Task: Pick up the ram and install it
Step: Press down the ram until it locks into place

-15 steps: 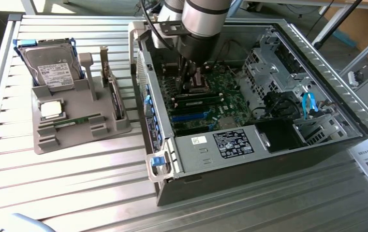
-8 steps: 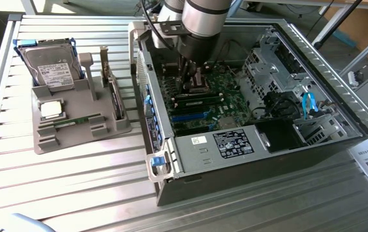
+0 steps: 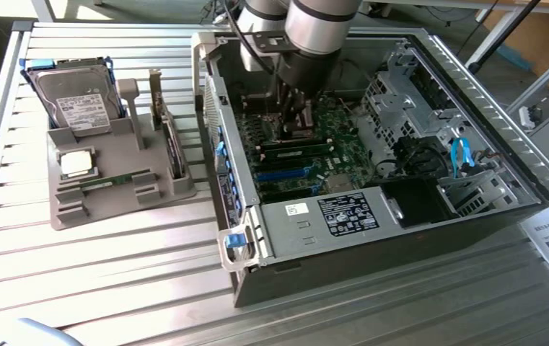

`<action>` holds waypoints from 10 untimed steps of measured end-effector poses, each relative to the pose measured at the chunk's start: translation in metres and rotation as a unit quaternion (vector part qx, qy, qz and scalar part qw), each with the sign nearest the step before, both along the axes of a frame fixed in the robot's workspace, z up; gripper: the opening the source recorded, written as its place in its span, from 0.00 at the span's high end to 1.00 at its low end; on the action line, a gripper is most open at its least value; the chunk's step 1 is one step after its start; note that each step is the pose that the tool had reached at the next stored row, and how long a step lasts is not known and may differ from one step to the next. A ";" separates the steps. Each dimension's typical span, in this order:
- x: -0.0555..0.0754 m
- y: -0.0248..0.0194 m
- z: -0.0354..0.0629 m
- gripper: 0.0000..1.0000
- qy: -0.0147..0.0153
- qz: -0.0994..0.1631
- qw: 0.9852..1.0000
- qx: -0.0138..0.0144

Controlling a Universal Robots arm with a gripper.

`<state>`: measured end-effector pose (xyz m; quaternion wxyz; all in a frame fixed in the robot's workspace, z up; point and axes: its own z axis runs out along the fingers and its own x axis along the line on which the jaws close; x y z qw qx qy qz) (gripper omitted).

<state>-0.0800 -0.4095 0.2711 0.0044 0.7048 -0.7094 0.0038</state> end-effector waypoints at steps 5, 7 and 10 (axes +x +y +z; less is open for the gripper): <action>0.017 0.0004 0.0000 0.90 0.000 0.000 1.000 0.000; 0.022 0.0005 0.0000 0.90 0.000 0.000 1.000 0.000; 0.029 0.0007 0.0000 0.90 0.000 0.000 1.000 0.000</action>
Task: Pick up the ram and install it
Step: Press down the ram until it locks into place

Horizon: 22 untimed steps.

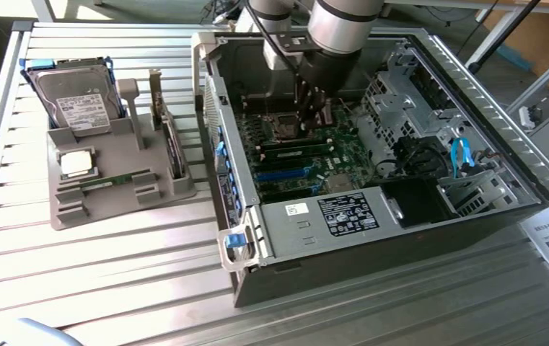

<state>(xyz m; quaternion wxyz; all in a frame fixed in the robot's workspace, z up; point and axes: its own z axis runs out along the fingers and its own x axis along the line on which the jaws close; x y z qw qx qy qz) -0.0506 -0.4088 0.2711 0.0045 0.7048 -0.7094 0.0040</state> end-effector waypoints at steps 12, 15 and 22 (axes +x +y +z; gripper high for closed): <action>0.014 0.0003 0.0002 0.90 0.000 0.000 1.000 -0.001; 0.014 0.0004 0.0044 0.90 0.000 0.000 1.000 -0.001; 0.016 0.0008 0.0236 0.90 0.000 0.000 1.000 -0.004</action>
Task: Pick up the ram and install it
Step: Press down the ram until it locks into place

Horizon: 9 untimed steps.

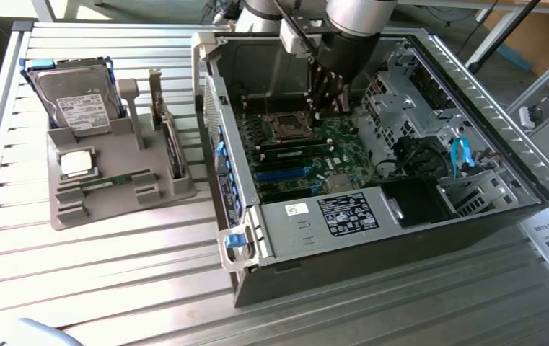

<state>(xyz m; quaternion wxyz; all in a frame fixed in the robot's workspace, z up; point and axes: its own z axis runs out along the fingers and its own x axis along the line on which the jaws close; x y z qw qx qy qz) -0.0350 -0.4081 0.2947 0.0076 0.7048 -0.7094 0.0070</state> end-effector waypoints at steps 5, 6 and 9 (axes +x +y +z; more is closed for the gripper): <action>0.001 0.0005 0.0153 0.90 0.000 0.000 1.000 -0.004; 0.001 0.0006 0.0185 0.90 0.000 0.000 1.000 -0.004; 0.001 0.0008 0.0284 0.90 0.000 0.000 1.000 -0.006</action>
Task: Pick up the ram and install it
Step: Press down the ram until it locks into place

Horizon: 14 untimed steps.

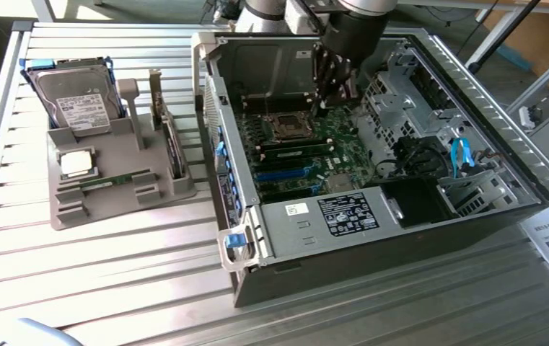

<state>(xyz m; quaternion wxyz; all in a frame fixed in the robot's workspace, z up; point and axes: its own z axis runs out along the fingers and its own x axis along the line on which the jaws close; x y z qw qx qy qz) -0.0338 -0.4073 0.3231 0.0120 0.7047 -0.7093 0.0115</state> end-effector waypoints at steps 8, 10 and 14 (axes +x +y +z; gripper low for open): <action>0.001 0.0003 0.0261 0.90 0.000 0.000 1.000 -0.005; 0.001 0.0003 0.0298 0.90 0.000 0.000 1.000 -0.006; 0.001 0.0003 0.0307 0.90 0.000 0.000 1.000 -0.006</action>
